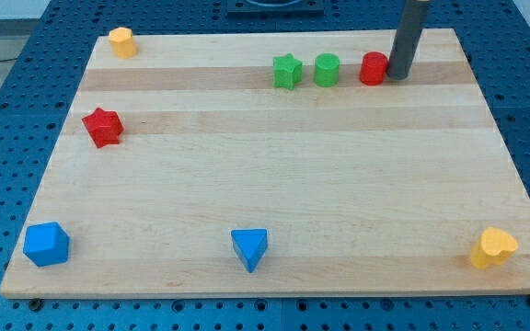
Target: Move the arm left to the yellow hexagon
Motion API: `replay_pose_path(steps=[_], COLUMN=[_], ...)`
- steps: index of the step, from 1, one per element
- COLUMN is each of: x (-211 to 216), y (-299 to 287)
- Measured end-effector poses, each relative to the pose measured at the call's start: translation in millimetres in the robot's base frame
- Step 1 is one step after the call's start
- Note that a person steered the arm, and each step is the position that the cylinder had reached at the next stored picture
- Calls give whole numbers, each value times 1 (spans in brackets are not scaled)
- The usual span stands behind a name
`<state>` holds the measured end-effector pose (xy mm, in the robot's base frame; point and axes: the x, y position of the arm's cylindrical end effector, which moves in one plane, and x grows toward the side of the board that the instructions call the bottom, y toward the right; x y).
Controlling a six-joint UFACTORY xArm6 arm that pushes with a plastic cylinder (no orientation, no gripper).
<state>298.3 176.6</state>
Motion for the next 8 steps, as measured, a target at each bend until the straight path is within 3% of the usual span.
replay_pose_path(steps=[3,5,6,8], x=[0,36,43,21], y=[-9,-55,-128,-328])
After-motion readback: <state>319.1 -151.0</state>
